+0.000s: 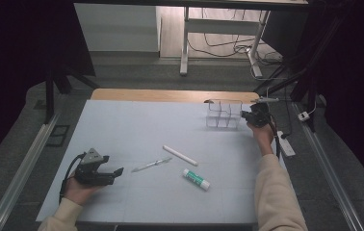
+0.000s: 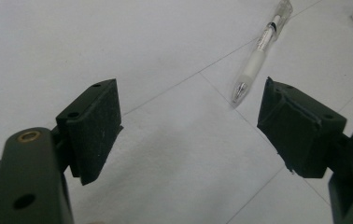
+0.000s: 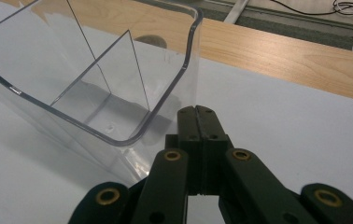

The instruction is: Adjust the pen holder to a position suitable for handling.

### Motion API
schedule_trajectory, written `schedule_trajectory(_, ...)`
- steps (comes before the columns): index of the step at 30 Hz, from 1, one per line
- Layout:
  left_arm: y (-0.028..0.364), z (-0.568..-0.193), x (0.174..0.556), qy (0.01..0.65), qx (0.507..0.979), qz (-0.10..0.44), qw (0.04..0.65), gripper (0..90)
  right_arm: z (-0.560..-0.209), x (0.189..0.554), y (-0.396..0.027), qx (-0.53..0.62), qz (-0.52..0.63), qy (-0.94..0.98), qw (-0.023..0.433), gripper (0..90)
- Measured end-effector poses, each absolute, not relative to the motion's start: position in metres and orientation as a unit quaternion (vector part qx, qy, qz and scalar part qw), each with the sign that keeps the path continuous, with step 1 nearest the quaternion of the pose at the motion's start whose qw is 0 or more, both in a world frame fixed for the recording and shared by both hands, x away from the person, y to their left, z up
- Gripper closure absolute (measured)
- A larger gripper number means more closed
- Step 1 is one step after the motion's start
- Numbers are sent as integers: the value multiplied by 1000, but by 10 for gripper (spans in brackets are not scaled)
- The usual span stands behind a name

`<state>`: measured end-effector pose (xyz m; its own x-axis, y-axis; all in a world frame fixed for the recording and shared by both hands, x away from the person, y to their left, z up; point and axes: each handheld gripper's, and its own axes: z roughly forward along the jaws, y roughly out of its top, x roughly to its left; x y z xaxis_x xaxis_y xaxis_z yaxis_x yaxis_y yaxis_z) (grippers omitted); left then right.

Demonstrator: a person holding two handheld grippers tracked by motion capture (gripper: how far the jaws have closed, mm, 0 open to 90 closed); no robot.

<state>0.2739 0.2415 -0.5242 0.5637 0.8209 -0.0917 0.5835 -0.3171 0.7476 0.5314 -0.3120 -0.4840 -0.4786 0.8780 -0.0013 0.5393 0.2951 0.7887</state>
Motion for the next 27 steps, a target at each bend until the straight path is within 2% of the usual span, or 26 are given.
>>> schedule_trajectory(27,241,-525,275,438,799,153,383,215,-484,531,-293,446,379,779,224,888)
